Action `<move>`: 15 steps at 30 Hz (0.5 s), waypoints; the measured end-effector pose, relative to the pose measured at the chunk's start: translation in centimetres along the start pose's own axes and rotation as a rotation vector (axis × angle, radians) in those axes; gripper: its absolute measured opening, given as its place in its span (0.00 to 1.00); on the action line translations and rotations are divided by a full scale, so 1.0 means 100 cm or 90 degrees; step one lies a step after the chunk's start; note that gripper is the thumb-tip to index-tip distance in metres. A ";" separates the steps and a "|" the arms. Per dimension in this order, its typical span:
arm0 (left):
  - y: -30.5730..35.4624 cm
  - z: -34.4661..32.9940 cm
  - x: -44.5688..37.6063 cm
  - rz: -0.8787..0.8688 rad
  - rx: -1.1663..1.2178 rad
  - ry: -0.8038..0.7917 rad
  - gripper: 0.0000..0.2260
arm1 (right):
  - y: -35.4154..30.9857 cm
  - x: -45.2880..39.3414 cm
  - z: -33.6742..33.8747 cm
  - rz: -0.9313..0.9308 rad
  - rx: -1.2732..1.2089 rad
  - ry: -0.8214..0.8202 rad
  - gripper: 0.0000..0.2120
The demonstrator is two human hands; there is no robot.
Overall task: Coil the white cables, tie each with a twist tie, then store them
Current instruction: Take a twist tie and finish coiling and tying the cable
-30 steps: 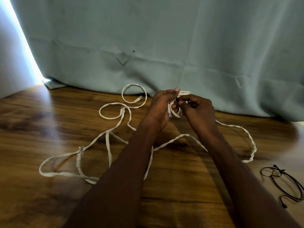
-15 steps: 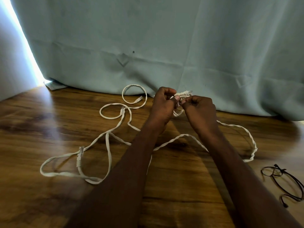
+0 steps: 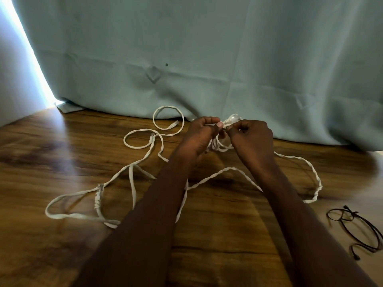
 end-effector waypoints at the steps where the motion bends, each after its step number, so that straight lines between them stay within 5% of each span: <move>1: -0.001 -0.005 0.001 0.010 0.003 -0.014 0.06 | 0.000 0.001 0.000 0.009 0.021 -0.003 0.07; 7: 0.006 -0.021 0.008 0.034 0.142 -0.080 0.09 | 0.010 -0.003 -0.002 -0.021 0.054 0.016 0.07; 15: 0.011 -0.032 0.018 -0.006 0.035 -0.128 0.15 | 0.017 -0.002 0.004 -0.017 0.097 0.029 0.08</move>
Point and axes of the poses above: each hand's wrist, its own x-axis away from the middle knuckle, its own z-axis out of the back of the hand, y = z × x, the point moved 8 cm from there along -x, towards the middle knuckle, and after that the axes turned 8 degrees about z, right-handed, at the moved point
